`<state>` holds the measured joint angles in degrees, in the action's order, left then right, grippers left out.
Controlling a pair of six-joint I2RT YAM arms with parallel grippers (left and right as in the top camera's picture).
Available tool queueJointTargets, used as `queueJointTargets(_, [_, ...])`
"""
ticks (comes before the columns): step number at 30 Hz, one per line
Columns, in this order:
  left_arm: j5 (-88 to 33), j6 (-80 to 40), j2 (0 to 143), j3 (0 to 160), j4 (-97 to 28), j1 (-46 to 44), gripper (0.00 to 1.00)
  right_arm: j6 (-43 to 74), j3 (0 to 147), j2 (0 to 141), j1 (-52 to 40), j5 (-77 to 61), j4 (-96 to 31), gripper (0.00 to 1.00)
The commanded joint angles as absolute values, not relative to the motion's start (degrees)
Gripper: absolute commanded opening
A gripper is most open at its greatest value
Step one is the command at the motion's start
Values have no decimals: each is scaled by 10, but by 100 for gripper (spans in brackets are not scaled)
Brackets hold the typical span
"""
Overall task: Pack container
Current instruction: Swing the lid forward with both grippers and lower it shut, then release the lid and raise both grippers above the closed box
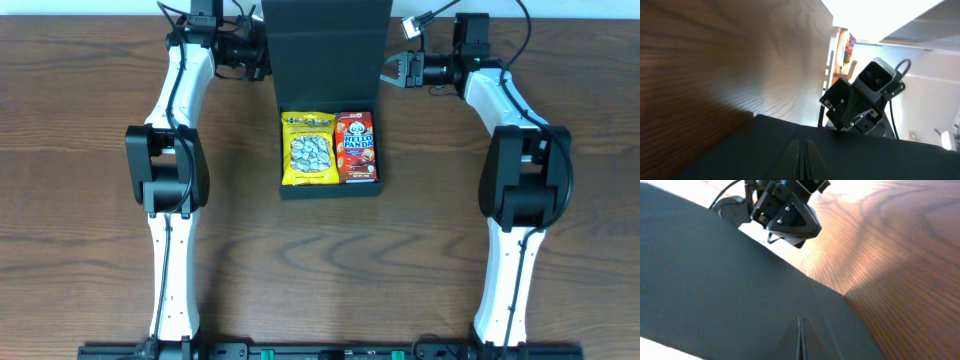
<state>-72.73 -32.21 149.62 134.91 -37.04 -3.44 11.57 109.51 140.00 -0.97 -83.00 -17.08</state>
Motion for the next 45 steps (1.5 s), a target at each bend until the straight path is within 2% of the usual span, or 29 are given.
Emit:
queueJointTargets(1, [-762, -290, 1503, 1351, -371, -34, 6, 119, 1099, 1400, -10, -869, -171, 2])
queueJointTargets(21, [-774, -253, 1502, 1351, -375, -34, 6, 120, 1099, 1400, -10, -877, -160, 2])
queueJointTargets(29, [-631, -257, 1498, 1353, -417, -38, 6, 274, 1099, 1399, 6, -587, -160, 2])
queueJointTargets(34, [-537, -231, 1460, 1356, -455, -45, 6, 318, 1108, 1398, 22, -486, -178, 2])
queueJointTargets(39, [-409, -189, 1384, 1358, -478, -55, 6, 293, 1169, 1388, 37, -354, -298, 1])
queueJointTargets(45, [-345, -171, 1326, 1358, -503, -60, 6, 157, 1269, 1368, 33, -262, -447, 1])
